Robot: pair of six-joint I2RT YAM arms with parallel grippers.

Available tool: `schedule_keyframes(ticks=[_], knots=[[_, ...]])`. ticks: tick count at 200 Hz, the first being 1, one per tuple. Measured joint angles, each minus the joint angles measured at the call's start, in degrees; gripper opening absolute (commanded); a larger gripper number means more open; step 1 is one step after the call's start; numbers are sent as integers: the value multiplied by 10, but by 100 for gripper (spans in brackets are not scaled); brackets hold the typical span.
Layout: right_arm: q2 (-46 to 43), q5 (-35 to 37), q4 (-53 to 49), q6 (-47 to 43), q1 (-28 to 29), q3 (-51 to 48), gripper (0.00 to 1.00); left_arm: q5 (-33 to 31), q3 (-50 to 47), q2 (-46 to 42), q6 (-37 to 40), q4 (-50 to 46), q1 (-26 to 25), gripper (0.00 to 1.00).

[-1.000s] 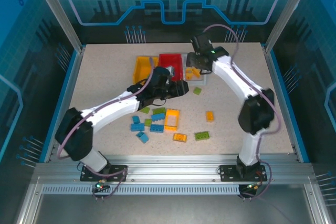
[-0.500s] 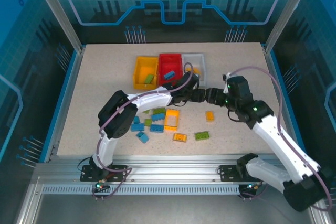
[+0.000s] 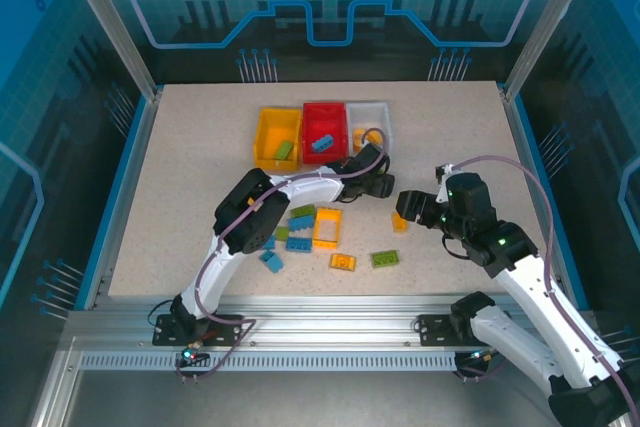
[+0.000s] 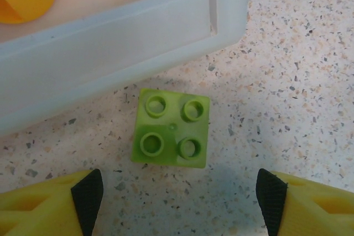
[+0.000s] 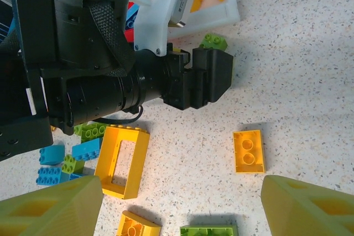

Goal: Sort the legos into containers by color

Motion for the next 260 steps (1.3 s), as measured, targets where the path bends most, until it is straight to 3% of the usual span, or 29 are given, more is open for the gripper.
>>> schedule_keyframes(ticks=[16, 47, 81, 142, 176, 216, 237, 260], knots=[[0, 0, -1, 2, 0, 0, 77, -6, 3, 1, 3, -3, 0, 67], [-1, -6, -1, 7, 0, -1, 77, -50, 108, 67, 30, -39, -2, 59], [-1, -8, -1, 9, 0, -2, 77, -68, 133, 87, 65, -59, -6, 36], [4, -8, 0, 13, 0, -6, 77, -81, 110, 74, 75, -49, -16, 25], [17, -9, 0, 10, -3, -5, 77, -81, -21, -23, 55, -37, -25, 22], [50, -38, 24, -25, 9, 5, 77, -77, -161, -228, 1, -44, -22, 22], [110, -23, 37, -59, 83, 45, 77, -58, -188, -319, -18, -49, 13, 22], [195, -8, 69, -81, 165, 102, 77, -18, -199, -358, -29, -61, 107, 24]])
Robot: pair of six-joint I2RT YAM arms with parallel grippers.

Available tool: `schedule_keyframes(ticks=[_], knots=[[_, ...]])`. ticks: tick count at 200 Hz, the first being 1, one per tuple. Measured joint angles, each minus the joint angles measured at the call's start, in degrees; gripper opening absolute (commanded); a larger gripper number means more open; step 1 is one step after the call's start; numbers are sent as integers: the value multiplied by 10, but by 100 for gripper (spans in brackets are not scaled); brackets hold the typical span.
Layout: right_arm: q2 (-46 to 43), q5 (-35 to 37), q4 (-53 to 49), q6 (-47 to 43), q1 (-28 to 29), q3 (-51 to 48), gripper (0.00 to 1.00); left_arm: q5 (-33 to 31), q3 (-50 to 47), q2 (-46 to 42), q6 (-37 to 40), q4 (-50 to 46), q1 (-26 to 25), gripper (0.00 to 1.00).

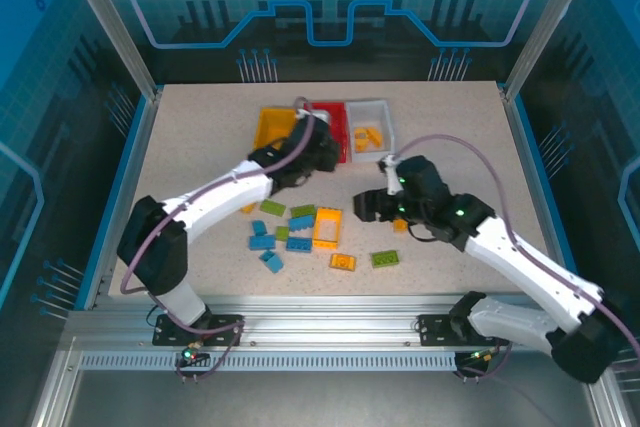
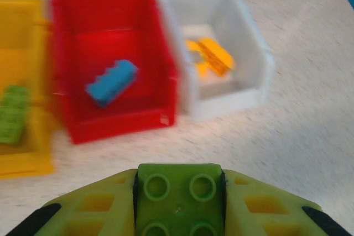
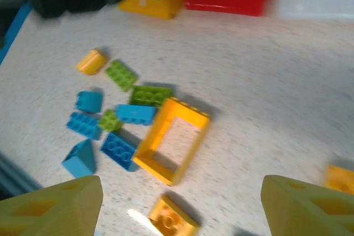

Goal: Sort the legos into containers by color

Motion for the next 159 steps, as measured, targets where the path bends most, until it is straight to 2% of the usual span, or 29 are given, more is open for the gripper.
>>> schedule_keyframes(ticks=[26, 48, 111, 159], knots=[[74, 17, 40, -6, 49, 45, 77, 33, 2, 23, 1, -24, 110, 25], [136, 34, 67, -1, 72, 86, 76, 52, 35, 73, 12, -57, 158, 25], [242, 45, 202, 36, 81, 111, 77, 75, 149, 214, 29, -120, 200, 25], [262, 43, 224, 49, 81, 112, 77, 77, 164, 245, 29, -146, 201, 44]])
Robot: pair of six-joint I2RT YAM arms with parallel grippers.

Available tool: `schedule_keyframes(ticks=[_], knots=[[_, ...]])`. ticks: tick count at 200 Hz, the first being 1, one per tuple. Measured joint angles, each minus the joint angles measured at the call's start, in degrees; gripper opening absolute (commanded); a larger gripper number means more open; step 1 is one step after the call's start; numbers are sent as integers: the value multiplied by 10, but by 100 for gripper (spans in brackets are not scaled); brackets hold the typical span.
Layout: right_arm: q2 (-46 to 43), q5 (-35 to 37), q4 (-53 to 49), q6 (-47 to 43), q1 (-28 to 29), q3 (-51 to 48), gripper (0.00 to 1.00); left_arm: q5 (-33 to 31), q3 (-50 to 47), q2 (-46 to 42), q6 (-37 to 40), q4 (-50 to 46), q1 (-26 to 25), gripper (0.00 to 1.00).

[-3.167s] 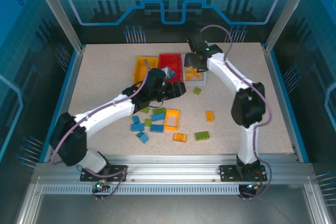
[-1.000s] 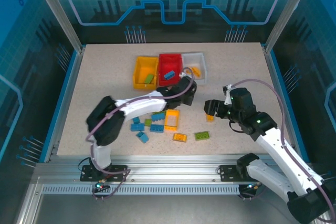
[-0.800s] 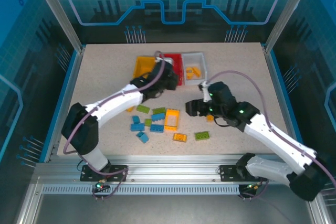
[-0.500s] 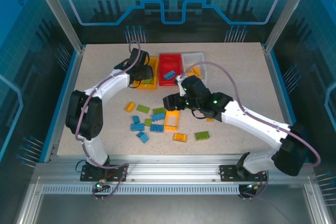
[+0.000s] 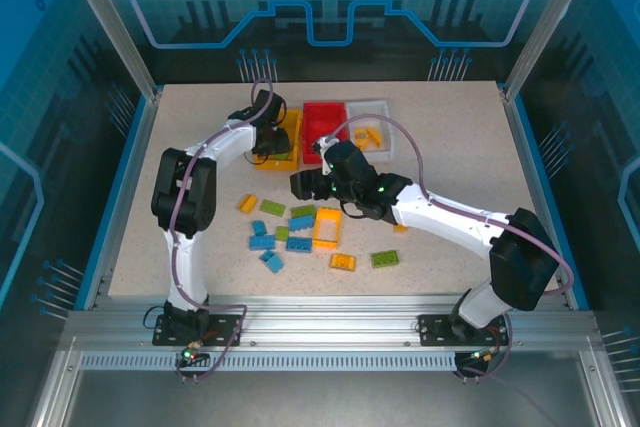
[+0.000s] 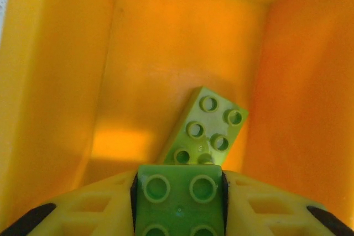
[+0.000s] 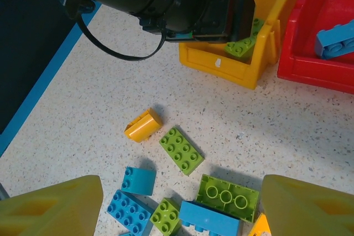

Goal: Sort the legos into containers by color

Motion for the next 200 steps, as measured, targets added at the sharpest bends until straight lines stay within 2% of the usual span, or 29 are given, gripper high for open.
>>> schedule_keyframes(ticks=[25, 55, 87, 115, 155, 200], knots=[[0, 0, -2, 3, 0, 0, 78, 4, 0, 0, -1, -2, 0, 49], [0, 0, -12, 3, -1, 0, 78, 5, 0, -15, -1, -9, -3, 50], [-5, 12, -43, -12, 2, 0, 74, 4, -3, -79, -2, -14, -11, 49], [-12, 44, -81, -48, 33, 0, 70, 4, -43, -185, -15, -5, -23, 49], [-8, 67, -123, -128, 136, 2, 68, 3, -168, -375, -63, 4, -54, 49], [75, 64, -154, -150, 223, 53, 73, 4, -304, -603, -137, -28, -74, 50]])
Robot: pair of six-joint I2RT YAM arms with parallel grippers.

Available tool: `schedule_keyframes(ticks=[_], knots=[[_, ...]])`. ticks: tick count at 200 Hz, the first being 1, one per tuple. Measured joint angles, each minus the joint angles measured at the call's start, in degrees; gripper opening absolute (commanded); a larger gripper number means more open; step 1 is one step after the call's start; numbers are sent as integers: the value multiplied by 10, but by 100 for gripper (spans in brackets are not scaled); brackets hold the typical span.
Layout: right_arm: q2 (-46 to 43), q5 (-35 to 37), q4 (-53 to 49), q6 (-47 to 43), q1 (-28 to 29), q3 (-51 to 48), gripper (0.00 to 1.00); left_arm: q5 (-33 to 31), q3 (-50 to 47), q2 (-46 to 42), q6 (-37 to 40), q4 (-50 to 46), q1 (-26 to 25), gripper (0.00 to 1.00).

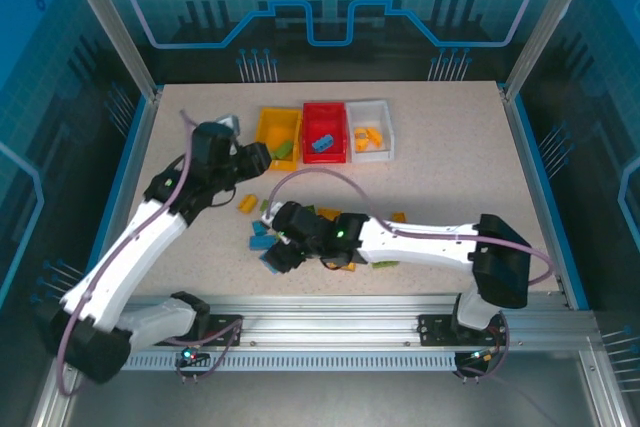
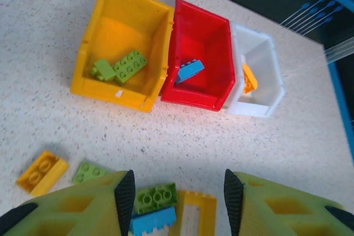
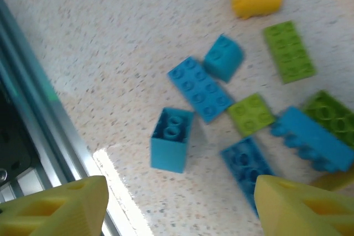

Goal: Sort the legos into containers by color

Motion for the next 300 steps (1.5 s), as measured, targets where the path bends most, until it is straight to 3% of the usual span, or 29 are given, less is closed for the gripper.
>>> schedule_keyframes(ticks=[32, 65, 98, 151, 184, 210, 230, 253, 300], knots=[[89, 0, -38, 30, 18, 52, 73, 3, -54, -150, -31, -45, 0, 52], [153, -1, -59, 49, 17, 89, 72, 4, -59, -229, -50, -106, 0, 52], [199, -2, -77, 64, 15, 124, 66, 4, -59, -246, -61, -152, 0, 52], [227, -1, -85, 75, 8, 135, 37, 4, -59, -249, -61, -172, 0, 51], [219, 8, -88, 83, 8, 135, 33, 13, -59, -249, -61, -171, 0, 54], [148, 22, -101, 98, -1, 109, 33, 50, -57, -231, -66, -151, 0, 54], [69, 28, -110, 114, -41, 103, 33, 87, -53, -190, -76, -110, 0, 54], [24, 28, -115, 125, -136, 122, 33, 124, -53, -131, -84, -52, 0, 54], [163, 13, -161, 138, -292, 299, 33, 149, -46, -10, -95, 61, -35, 54]])
